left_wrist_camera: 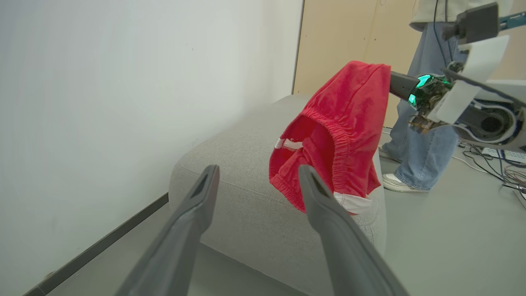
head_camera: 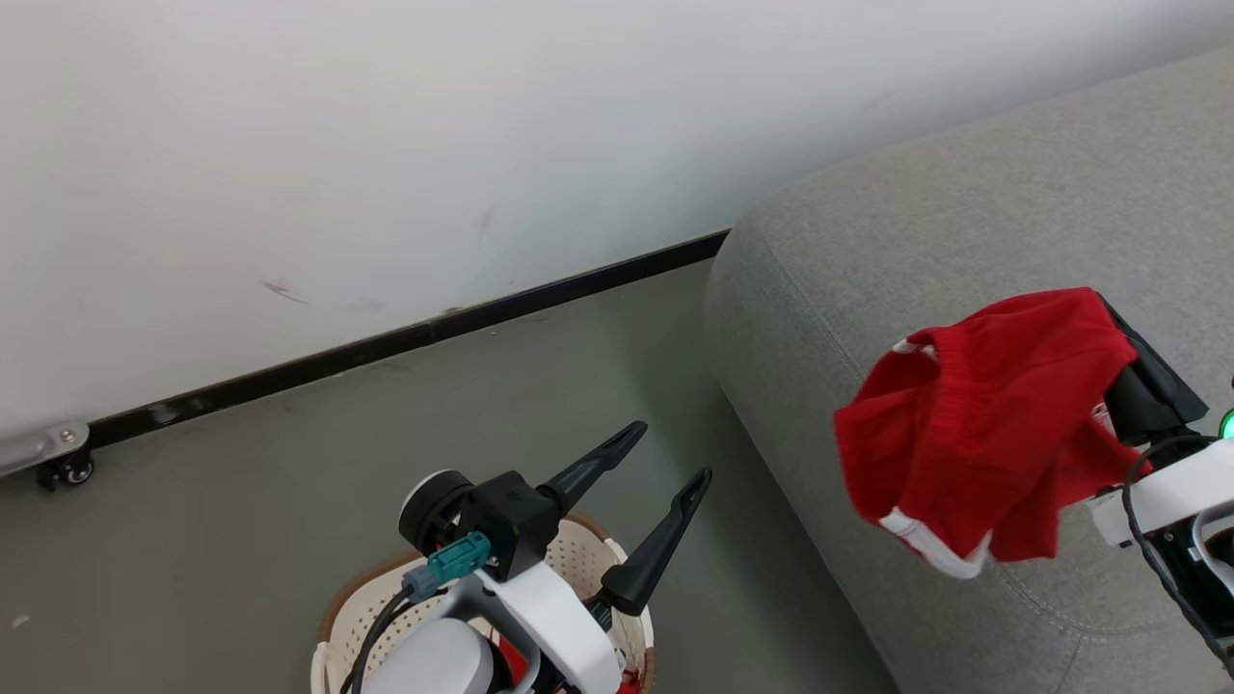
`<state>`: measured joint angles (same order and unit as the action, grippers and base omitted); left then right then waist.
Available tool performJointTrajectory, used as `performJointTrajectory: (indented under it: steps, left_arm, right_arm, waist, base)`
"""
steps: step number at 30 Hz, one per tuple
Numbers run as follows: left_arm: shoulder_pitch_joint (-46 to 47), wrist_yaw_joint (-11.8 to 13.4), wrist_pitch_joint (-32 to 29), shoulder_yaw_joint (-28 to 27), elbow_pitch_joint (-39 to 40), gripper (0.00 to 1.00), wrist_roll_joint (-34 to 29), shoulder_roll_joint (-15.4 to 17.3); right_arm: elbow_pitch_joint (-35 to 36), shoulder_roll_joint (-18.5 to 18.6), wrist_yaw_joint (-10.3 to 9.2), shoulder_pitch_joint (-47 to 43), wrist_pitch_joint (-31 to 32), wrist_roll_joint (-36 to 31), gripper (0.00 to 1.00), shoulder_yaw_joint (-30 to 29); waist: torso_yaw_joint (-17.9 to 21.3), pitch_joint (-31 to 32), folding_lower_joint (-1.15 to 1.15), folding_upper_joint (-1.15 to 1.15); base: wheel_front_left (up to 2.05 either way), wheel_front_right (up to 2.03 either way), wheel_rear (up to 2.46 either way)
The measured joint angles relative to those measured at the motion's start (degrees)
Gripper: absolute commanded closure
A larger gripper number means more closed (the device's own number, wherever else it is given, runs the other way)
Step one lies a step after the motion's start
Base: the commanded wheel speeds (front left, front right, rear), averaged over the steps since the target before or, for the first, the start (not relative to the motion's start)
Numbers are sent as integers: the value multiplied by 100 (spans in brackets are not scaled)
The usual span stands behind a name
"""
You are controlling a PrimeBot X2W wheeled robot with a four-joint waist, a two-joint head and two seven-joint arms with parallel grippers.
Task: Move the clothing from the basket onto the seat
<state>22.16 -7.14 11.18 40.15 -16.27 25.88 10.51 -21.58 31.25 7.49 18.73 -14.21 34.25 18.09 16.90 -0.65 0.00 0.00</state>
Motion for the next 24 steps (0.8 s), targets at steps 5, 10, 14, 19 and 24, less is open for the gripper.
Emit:
performJointTrajectory:
  steps: [5, 10, 14, 19, 24]
  left_arm:
    - [-94, 0, 3, 27, 10, 0, 55, 7]
    - [-96, 0, 46, 14, 55, 0, 71, 26]
    - [-96, 0, 54, 1, 87, 0, 71, 41]
    - [-96, 1, 97, -44, 168, 0, 69, 96]
    - [-96, 7, 97, -112, 237, 0, 55, 203]
  right_arm:
    - [4, 69, 0, -5, 0, 0, 100, -97]
    - [4, 97, 0, -6, 0, 1, 100, -138]
    - [-15, 97, 0, -6, 0, 9, 100, -186]
    - [-119, 107, 0, 9, -1, 53, 100, -235]
    - [-308, 187, 0, 185, 2, 122, 100, -277]
  waist:
    - [161, -49, 0, 0]
    - [302, -113, 0, 0]
    - [390, -179, 0, 0]
    - [455, -280, 0, 0]
    - [462, -391, 0, 0]
  base:
    - [0, 0, 0]
    - [0, 0, 0]
    - [0, 0, 0]
    - [0, 0, 0]
    - [0, 0, 0]
